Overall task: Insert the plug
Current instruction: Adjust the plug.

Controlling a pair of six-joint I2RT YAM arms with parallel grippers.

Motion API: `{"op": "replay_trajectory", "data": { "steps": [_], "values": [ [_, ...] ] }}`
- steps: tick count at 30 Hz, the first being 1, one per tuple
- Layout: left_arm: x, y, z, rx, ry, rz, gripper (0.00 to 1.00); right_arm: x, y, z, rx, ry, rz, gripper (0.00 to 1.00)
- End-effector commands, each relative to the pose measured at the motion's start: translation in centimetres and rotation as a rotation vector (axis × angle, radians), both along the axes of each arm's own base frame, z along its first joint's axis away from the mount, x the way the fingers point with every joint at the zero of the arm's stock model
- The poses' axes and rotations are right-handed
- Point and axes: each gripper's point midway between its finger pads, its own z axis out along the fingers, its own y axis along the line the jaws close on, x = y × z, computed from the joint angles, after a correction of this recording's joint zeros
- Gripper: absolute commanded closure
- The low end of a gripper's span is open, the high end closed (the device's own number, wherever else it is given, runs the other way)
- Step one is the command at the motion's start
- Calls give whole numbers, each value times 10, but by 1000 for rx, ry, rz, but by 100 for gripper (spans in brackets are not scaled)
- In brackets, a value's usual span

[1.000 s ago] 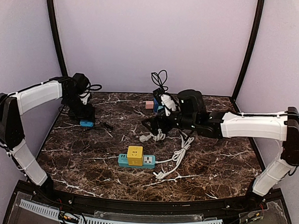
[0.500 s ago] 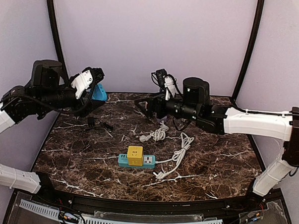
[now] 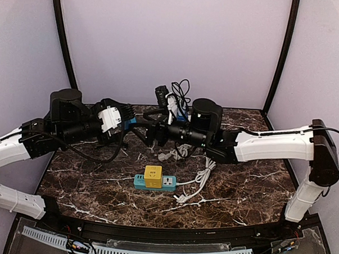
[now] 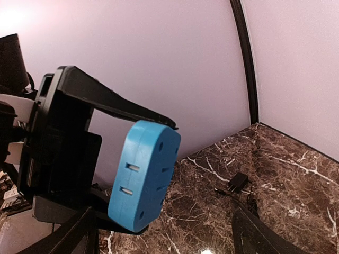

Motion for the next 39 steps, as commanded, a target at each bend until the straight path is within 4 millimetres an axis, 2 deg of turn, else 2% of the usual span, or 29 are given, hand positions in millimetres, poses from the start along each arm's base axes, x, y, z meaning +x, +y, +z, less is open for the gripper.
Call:
{"op": "replay_trajectory", "data": {
  "steps": [1,5,11,13,17,18,19,20,23,27,29,31,32,33,34,35,36,39],
  "values": [
    [-3,-3,16,-48,-58,-21,86,9,10,5,44,-11,-30,13],
    [-8,-3,9,-36,-56,-41,86,10,16,8,54,-31,-19,20],
    [-11,-7,4,-33,-51,-69,86,12,26,5,43,-22,-5,38],
    [-9,-8,5,-37,-57,-62,87,13,29,-1,29,-8,-1,48],
    [-6,-7,6,-42,-62,-46,87,16,30,-9,6,-1,-6,74],
    [-6,-7,6,-50,-60,-42,87,16,29,-10,0,-6,-5,81],
    [-5,-6,6,-54,-58,-36,87,16,27,-10,-3,-10,-8,94],
    [-5,-6,7,-64,-50,-28,87,17,25,-9,-5,-16,-14,100],
    [-7,-5,7,-91,-22,-27,84,15,13,-9,-26,-50,-16,100],
    [-19,-7,-6,-108,75,-71,63,4,1,-9,-109,-118,37,100],
    [-27,-10,-11,-122,135,-99,32,-2,-6,-13,-162,-142,63,100],
    [-39,-13,-16,-134,217,-141,15,-9,-17,-23,-231,-152,105,100],
    [-47,-13,-25,-119,281,-159,13,-12,-24,-29,-268,-154,134,100],
    [-61,-19,-22,-125,327,-232,12,-19,-31,-39,-316,-161,176,100],
    [-72,-17,-33,-95,401,-258,12,-29,-39,-46,-352,-175,227,100],
    [-89,-21,-30,-102,456,-343,17,-44,-49,-56,-401,-176,301,100],
    [-107,-22,-36,-95,550,-401,20,-54,-55,-62,-433,-181,346,100],
    [-116,-22,-49,-108,680,-390,29,-76,-64,-70,-500,-200,433,100]
  ]
}}
